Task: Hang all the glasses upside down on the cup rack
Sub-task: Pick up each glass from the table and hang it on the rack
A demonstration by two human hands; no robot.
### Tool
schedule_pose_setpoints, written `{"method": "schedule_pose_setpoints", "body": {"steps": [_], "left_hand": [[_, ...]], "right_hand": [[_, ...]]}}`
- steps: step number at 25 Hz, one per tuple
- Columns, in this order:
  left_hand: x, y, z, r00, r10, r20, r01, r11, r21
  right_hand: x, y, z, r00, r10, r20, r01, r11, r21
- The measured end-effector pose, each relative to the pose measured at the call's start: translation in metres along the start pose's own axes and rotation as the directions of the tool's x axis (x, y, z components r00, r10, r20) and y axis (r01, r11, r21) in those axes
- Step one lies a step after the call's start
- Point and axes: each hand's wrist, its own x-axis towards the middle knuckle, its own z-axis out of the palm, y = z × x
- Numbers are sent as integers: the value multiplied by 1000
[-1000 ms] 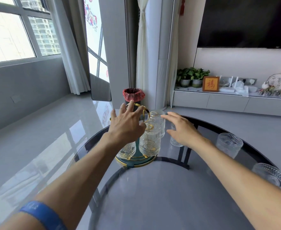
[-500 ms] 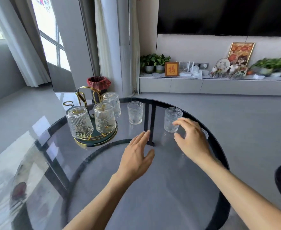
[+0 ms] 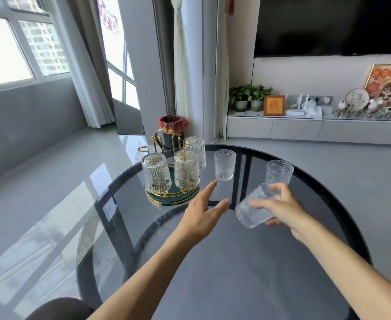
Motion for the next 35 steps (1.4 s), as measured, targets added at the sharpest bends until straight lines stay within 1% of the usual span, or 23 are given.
{"method": "schedule_pose_setpoints", "body": {"steps": [1, 2, 3, 6, 7, 8, 9, 10, 11, 12, 13, 14, 15, 16, 18, 20, 22, 24, 26, 28, 31, 33, 35], "left_hand": [[-4, 1, -7, 998, -65, 14, 66, 986, -153], [-9, 1, -16, 994, -107, -2, 102, 952, -289], [-14, -1, -27, 991, -129, -37, 103, 908, -407], [-23, -6, -66, 981, -134, -142, -1, 724, -690], [-22, -5, -80, 972, -142, -190, -48, 666, -745], [-20, -5, -94, 955, -165, -248, -92, 630, -771], [-15, -4, -109, 930, -192, -313, -130, 624, -770], [-9, -5, -125, 903, -202, -380, -169, 644, -746], [-1, -6, -143, 878, -185, -442, -214, 674, -707], [9, -8, -161, 855, -156, -495, -254, 706, -661], [19, -11, -180, 834, -128, -537, -281, 738, -613], [29, -14, -197, 814, -102, -571, -283, 790, -545], [39, -18, -213, 795, -75, -602, -262, 853, -451], [49, -22, -226, 777, -44, -628, -223, 914, -339], [67, -31, -239, 765, 10, -644, -139, 979, -149], [84, -39, -243, 791, 59, -609, -100, 994, -33], [99, -47, -246, 819, 73, -569, -82, 997, 10], [112, -52, -248, 843, 80, -533, -41, 996, 84], [122, -57, -246, 872, 102, -480, 7, 975, 220], [128, -60, -240, 902, 134, -411, 19, 937, 348], [132, -66, -227, 931, 179, -317, 11, 856, 517], [135, -70, -219, 940, 173, -295, 25, 826, 563], [137, -72, -217, 944, 153, -293, 42, 825, 564]], "right_hand": [[-7, -11, 17, 997, -23, 72, 7, 975, 220], [-13, -25, 35, 989, -64, 136, 11, 932, 361], [-19, -40, 52, 976, -109, 191, 16, 902, 432], [-29, -86, 91, 919, -246, 308, 58, 858, 511], [-28, -100, 102, 894, -288, 345, 85, 863, 499], [-27, -115, 109, 863, -319, 391, 112, 877, 468], [-26, -129, 115, 834, -347, 428, 158, 895, 417], [-23, -143, 121, 820, -378, 430, 225, 903, 365], [-15, -155, 127, 824, -422, 379, 326, 899, 292], [-3, -165, 131, 821, -497, 282, 478, 868, 136], [11, -173, 134, 767, -616, 179, 640, 752, -157], [26, -179, 139, 682, -714, 159, 696, 567, -441], [39, -182, 145, 640, -742, 199, 684, 433, -587], [51, -186, 151, 660, -707, 257, 664, 388, -638], [66, -187, 161, 720, -617, 318, 653, 446, -613], [74, -184, 167, 697, -647, 309, 670, 436, -601], [76, -184, 170, 674, -691, 263, 664, 409, -627], [76, -188, 169, 677, -694, 246, 657, 419, -627], [74, -191, 169, 700, -665, 260, 644, 431, -632], [71, -192, 167, 713, -647, 269, 631, 427, -648], [67, -192, 165, 705, -660, 260, 624, 403, -669], [68, -187, 164, 684, -677, 269, 627, 359, -691], [70, -185, 164, 669, -688, 281, 633, 328, -701]]}}
